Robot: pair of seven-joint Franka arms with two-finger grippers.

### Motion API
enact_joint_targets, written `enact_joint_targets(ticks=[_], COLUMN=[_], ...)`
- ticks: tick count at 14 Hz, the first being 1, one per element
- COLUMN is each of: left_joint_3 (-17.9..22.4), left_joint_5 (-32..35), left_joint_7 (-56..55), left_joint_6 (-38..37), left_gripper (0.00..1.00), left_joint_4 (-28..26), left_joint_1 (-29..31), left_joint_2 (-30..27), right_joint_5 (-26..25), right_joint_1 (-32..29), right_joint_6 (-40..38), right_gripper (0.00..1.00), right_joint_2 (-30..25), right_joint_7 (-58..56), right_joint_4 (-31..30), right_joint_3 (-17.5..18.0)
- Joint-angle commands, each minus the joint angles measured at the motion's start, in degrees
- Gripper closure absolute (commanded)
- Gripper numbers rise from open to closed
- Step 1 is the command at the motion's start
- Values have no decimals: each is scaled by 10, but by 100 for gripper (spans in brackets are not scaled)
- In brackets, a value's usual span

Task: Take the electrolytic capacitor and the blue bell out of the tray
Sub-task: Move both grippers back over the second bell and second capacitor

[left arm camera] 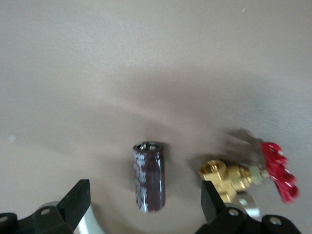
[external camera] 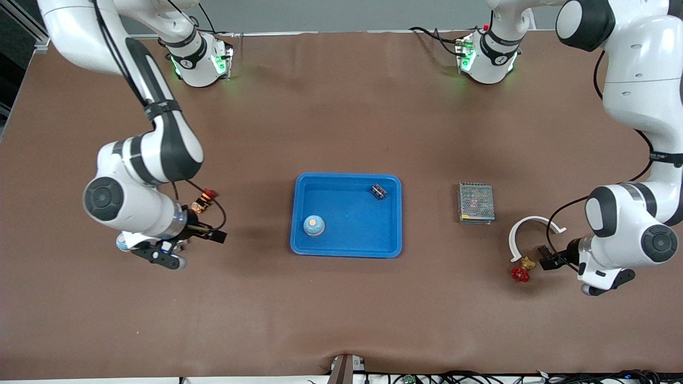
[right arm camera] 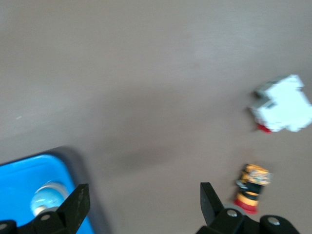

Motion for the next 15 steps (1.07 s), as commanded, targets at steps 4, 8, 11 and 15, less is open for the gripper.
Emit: enact_joint_targets(ticks=[4,8,11,15], left_joint_3=[-15,-17,-17,-60], left_joint_5=[6,5,4,4], left_joint_7=[-61,-180,-278,-404], left_joint_6=[-102,-159,-183,-190], left_gripper=[0,0,0,0], left_joint_4=[-9,-9,-9,-10], left_joint_1=[-18,-83,-142,-182], left_joint_2=[-85,-125,-137,-137], right_joint_5=[10,1,1,2], right_joint_1=[90,144,155,168], right_joint_6=[101,116,118,136], right_gripper=[0,0,0,0], right_joint_2=[41,112,136,163], right_joint_7=[28,168,173,169], right_joint_4=[-6,63,81,90], right_joint_3=[-4,-6,-6,-6])
